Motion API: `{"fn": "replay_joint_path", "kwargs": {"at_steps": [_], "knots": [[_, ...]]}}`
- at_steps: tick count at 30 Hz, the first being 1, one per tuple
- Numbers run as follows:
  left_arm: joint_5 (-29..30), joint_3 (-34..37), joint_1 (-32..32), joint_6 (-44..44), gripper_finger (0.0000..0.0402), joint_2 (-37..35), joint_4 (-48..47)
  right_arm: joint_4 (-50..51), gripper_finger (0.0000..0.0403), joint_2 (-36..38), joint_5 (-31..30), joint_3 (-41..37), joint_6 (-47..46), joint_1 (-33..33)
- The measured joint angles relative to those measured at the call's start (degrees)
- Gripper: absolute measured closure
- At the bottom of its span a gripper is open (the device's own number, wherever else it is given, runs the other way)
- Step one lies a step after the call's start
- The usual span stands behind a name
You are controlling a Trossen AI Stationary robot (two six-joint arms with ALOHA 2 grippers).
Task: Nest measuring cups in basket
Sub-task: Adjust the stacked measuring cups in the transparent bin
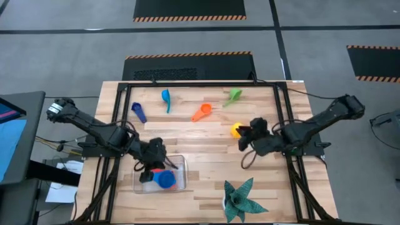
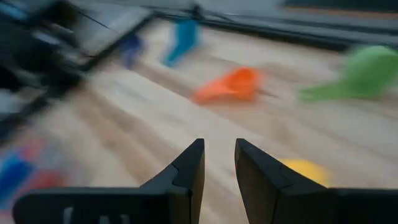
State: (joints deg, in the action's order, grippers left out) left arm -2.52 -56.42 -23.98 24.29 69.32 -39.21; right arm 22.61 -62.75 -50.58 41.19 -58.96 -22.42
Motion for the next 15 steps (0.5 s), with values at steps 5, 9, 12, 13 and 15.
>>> {"fn": "replay_joint_path", "kwargs": {"at_steps": [5, 9, 12, 13, 15], "knots": [[4.53, 0.04, -4.07, -1.39, 0.0401, 4.48, -1.04, -20.33, 0.029, 4.94, 2.18, -8.12, 16.28, 2.18], [6.26, 0.04, -5.41, -1.72, 0.0401, 7.18, -3.85, -29.26, 0.029, 9.59, 12.57, -11.03, 30.61, 7.69], [8.11, 0.06, -5.58, -1.97, 0.0402, 8.16, -4.81, -31.09, 0.029, 12.12, 24.43, -11.44, 36.29, 13.83], [9.26, 0.06, -5.58, -1.77, 0.0402, 8.23, -5.46, -31.0, 0.029, 13.13, 27.54, -11.86, 37.37, 15.89], [10.42, 0.04, -5.55, -1.37, 0.0401, 8.72, -5.82, -32.58, 0.029, 13.7, 33.1, -12.08, 37.66, 19.58]]}}
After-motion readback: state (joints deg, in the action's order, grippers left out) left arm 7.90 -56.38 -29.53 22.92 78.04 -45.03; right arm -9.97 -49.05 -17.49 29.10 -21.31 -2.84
